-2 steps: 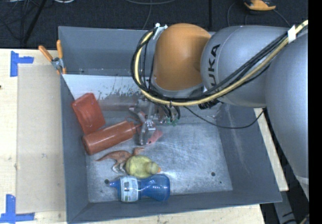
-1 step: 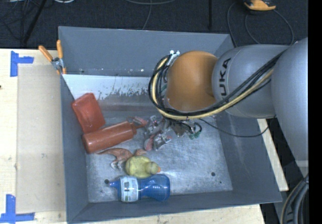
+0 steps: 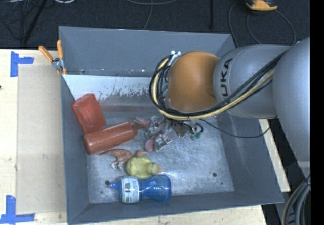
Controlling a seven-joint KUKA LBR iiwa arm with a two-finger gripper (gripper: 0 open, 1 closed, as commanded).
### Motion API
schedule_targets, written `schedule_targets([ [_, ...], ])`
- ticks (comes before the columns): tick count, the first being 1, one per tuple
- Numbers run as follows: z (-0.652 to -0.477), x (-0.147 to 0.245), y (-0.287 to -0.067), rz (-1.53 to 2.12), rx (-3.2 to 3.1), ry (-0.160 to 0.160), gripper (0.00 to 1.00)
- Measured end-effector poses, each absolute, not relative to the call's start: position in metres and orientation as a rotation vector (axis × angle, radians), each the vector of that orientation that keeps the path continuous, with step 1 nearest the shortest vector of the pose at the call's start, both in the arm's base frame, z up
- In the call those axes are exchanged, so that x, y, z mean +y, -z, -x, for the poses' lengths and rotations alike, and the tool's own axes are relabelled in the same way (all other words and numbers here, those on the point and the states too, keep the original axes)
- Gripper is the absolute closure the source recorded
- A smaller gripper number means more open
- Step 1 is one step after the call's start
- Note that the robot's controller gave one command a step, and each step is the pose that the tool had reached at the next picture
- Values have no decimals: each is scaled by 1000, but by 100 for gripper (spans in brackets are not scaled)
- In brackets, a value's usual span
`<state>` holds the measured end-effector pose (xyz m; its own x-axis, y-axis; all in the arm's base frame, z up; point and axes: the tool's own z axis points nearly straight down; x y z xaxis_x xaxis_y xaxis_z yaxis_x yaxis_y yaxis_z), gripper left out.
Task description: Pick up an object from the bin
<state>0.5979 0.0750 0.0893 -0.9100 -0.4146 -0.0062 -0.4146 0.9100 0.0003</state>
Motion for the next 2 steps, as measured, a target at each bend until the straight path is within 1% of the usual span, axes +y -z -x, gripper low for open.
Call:
schedule_targets([
  [1,-601,61,-109,651,3073,-2,100],
  [2,-569,68,-224,694,3064,-1,100],
])
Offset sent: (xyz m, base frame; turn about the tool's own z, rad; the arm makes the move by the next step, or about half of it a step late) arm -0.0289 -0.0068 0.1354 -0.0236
